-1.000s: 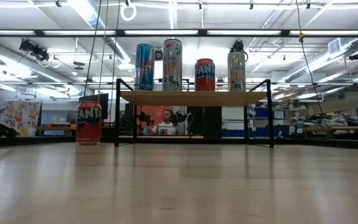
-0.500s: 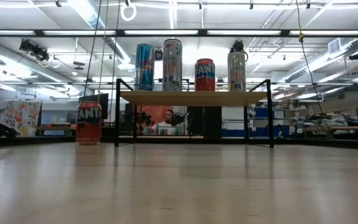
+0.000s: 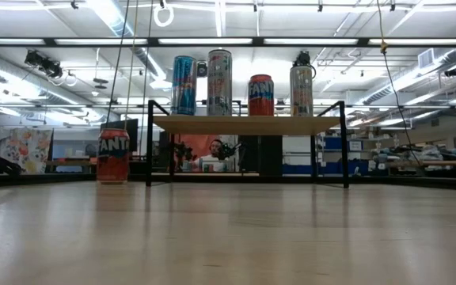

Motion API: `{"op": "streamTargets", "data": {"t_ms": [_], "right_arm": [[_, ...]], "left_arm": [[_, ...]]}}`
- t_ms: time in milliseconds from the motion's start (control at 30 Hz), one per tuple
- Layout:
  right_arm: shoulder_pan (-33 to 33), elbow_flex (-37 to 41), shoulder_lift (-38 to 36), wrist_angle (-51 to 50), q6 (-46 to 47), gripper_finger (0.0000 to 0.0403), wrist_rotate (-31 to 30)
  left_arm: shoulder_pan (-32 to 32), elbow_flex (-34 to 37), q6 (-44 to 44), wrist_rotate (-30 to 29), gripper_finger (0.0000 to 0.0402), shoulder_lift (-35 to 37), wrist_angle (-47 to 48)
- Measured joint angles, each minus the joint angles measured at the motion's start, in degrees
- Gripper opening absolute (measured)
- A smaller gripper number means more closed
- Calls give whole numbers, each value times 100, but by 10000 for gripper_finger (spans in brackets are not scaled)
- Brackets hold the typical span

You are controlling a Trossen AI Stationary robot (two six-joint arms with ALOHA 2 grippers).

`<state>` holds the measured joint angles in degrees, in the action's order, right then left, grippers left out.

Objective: Place canned beverage on shelf
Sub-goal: Put the white yellow soda can on the shelf aligned with the other white yellow soda can

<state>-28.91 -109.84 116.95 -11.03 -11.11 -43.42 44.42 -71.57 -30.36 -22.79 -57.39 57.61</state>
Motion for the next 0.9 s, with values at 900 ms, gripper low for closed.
{"op": "streamTargets", "data": {"t_ms": [900], "right_arm": [[-24,0,4,-24,109,296,11]], "left_arm": [[0,0,-190,-101,185,0,478]]}}
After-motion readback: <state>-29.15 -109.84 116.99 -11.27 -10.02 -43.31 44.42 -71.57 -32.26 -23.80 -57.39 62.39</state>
